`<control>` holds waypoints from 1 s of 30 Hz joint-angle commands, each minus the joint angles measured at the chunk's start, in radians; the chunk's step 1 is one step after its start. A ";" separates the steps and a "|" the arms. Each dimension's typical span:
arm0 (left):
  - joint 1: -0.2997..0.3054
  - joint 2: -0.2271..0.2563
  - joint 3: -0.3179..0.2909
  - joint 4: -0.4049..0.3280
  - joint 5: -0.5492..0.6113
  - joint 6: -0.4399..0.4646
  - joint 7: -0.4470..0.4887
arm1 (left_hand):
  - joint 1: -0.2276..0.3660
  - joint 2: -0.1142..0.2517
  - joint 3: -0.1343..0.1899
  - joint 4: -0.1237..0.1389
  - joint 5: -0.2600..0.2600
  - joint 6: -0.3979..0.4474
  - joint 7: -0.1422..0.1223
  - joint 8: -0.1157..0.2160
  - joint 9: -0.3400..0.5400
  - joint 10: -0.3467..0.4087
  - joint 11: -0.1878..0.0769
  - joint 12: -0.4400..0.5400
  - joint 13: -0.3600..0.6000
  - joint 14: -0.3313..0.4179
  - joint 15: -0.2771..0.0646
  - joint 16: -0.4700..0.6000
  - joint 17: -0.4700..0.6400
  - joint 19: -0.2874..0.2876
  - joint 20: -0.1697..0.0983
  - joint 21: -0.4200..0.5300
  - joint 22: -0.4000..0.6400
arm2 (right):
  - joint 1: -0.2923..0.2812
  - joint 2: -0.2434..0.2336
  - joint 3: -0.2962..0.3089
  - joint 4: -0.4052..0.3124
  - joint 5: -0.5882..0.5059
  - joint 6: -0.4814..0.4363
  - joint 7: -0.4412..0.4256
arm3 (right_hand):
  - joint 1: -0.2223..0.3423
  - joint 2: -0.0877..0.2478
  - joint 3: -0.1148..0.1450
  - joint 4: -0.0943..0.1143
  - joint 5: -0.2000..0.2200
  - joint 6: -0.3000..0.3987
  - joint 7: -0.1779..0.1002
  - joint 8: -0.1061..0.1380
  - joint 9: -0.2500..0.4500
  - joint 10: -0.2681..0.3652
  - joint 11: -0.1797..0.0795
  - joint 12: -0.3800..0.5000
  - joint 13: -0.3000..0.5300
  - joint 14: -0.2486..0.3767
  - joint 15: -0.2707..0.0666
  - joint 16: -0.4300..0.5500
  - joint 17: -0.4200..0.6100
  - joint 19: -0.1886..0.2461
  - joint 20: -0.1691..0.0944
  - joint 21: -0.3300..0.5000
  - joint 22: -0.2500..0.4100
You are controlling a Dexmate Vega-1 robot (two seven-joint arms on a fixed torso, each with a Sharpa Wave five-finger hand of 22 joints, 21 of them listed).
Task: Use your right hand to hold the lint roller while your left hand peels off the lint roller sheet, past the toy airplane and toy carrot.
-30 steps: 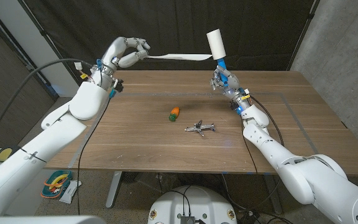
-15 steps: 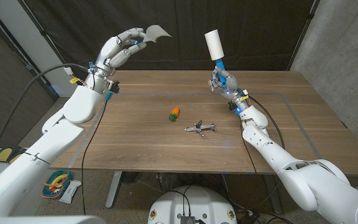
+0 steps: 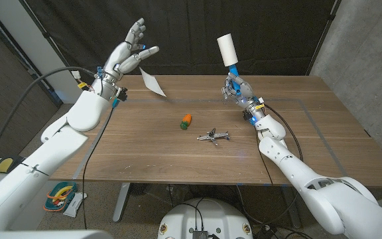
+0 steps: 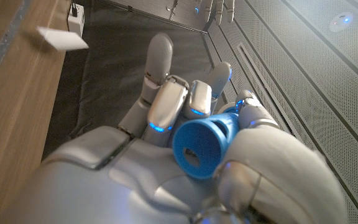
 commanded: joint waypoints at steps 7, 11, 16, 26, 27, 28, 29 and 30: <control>-0.002 0.026 0.003 0.003 0.006 0.026 -0.026 | -0.004 0.010 -0.002 0.003 -0.001 0.023 0.006 0.015 -0.006 0.006 0.005 0.013 -0.006 0.004 0.004 0.006 -0.001 -0.193 0.004 -0.007 0.001 | -0.155 -0.127 -0.018 -0.286 -0.250 -0.051 -0.551 | -0.039 0.046 0.220 0.207 -0.002 0.032 0.062 -0.013 -0.028 -0.001 0.004 0.138 0.000 -0.031 -0.007 0.003 -0.001 -0.001 -0.040 -0.017 -0.001; 0.006 0.037 -0.002 -0.012 0.005 0.047 -0.034 | -0.008 0.012 -0.005 0.005 -0.003 0.015 0.004 0.012 -0.009 -0.003 0.012 0.011 -0.010 -0.004 0.010 0.004 -0.001 -0.192 0.005 -0.011 0.002 | -0.200 -0.173 -0.013 -0.373 -0.324 -0.096 -0.700 | -0.036 0.046 0.221 0.204 -0.002 0.032 0.061 -0.007 -0.023 0.007 0.002 0.140 0.000 -0.026 -0.008 0.005 -0.001 0.002 -0.040 -0.016 0.000; 0.010 0.052 0.003 -0.026 0.002 0.083 -0.049 | -0.019 0.011 -0.010 0.009 -0.005 0.006 0.005 0.009 -0.012 -0.018 0.025 0.007 -0.016 -0.015 0.020 0.002 0.000 -0.192 0.005 -0.016 0.002 | -0.266 -0.227 -0.003 -0.515 -0.445 -0.211 -0.932 | -0.032 0.048 0.223 0.199 -0.003 0.034 0.064 -0.004 -0.023 0.012 0.001 0.140 0.000 -0.020 -0.008 0.007 -0.001 0.008 -0.039 -0.014 0.001; -0.001 0.072 0.033 -0.036 -0.013 0.129 -0.077 | -0.029 0.017 -0.012 0.014 -0.005 0.010 0.014 0.012 -0.015 -0.031 0.032 0.006 -0.023 -0.028 0.028 0.001 0.002 -0.181 0.004 -0.019 0.002 | -0.330 -0.254 -0.007 -0.695 -0.648 -0.439 -1.278 | -0.024 0.050 0.229 0.192 -0.004 0.040 0.063 -0.007 -0.037 0.014 0.001 0.140 0.001 -0.013 -0.007 0.008 -0.001 0.019 -0.038 -0.010 0.001; 0.001 0.073 0.033 -0.038 -0.007 0.131 -0.071 | -0.030 0.017 -0.012 0.014 -0.005 0.010 0.016 0.012 -0.016 -0.033 0.033 0.006 -0.023 -0.029 0.028 0.001 0.002 -0.182 0.004 -0.020 0.002 | -0.331 -0.254 -0.010 -0.699 -0.662 -0.445 -1.294 | -0.023 0.051 0.229 0.191 -0.005 0.041 0.063 -0.007 -0.038 0.015 0.002 0.140 0.001 -0.013 -0.007 0.008 -0.001 0.020 -0.038 -0.010 0.001; 0.004 0.076 0.033 -0.043 0.004 0.139 -0.063 | -0.032 0.019 -0.013 0.015 -0.005 0.020 0.022 0.017 -0.016 -0.035 0.033 0.007 -0.025 -0.029 0.028 0.002 0.002 -0.182 0.004 -0.023 0.003 | -0.334 -0.253 -0.012 -0.708 -0.678 -0.459 -1.317 | -0.022 0.051 0.230 0.191 -0.005 0.040 0.064 -0.007 -0.038 0.015 0.002 0.140 0.001 -0.012 -0.007 0.008 -0.001 0.020 -0.039 -0.010 0.001; 0.006 0.079 0.032 -0.049 0.012 0.147 -0.059 | -0.034 0.022 -0.013 0.015 -0.005 0.046 0.030 0.026 -0.017 -0.021 0.037 0.016 -0.030 -0.028 0.026 0.005 0.002 -0.181 0.004 -0.028 0.003 | -0.334 -0.253 -0.014 -0.713 -0.692 -0.471 -1.334 | -0.021 0.051 0.231 0.189 -0.005 0.041 0.063 -0.007 -0.039 0.016 0.001 0.140 0.001 -0.011 -0.007 0.008 -0.001 0.021 -0.038 -0.010 0.001; 0.007 0.080 0.032 -0.054 0.020 0.153 -0.054 | -0.035 0.023 -0.014 0.015 -0.005 0.053 0.029 0.028 -0.017 -0.015 0.036 0.019 -0.032 -0.020 0.024 0.009 0.002 -0.179 0.004 -0.029 0.003 | -0.335 -0.249 -0.016 -0.717 -0.704 -0.479 -1.353 | -0.019 0.050 0.231 0.188 -0.006 0.040 0.064 -0.007 -0.039 0.015 0.001 0.140 0.001 -0.011 -0.007 0.008 -0.001 0.021 -0.038 -0.010 0.001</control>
